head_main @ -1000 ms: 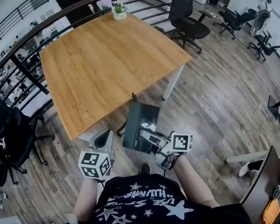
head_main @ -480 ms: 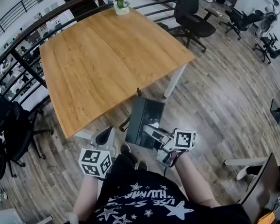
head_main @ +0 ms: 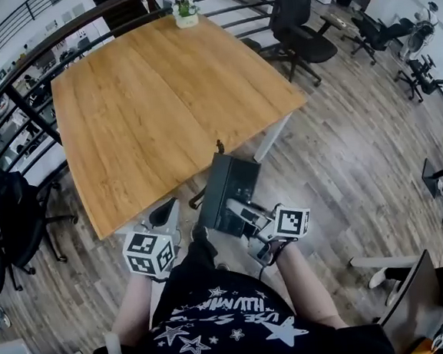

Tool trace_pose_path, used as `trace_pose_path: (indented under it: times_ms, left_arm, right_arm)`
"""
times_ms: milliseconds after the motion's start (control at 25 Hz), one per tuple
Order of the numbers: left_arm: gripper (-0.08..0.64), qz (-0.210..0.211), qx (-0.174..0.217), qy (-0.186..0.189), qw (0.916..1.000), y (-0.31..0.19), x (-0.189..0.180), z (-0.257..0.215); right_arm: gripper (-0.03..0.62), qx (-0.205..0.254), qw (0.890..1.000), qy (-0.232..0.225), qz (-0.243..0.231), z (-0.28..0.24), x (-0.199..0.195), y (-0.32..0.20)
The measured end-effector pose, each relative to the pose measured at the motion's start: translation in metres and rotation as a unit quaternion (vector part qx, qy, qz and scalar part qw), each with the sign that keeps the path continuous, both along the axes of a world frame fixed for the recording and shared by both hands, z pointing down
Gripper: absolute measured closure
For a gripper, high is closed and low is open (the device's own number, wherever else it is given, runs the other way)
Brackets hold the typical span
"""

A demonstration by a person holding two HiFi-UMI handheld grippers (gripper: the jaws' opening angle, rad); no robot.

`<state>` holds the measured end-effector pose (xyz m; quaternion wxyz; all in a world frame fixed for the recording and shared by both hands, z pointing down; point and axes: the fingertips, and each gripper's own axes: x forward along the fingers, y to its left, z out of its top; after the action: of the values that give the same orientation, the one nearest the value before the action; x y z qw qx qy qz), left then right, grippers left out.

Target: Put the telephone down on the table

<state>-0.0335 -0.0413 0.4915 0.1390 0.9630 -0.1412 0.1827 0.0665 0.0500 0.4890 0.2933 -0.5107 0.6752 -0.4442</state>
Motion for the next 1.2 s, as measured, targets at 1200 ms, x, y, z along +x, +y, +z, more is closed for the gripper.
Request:
trace_pose_path:
  times_ms: [1200]
  left_arm:
    - [0.558,-0.010,-0.013,0.016,0.9997,-0.199,0.104,0.017]
  right_arm:
    - [0.431,-0.010,0.998,0.034,-0.043,0.000,0.101,-0.218]
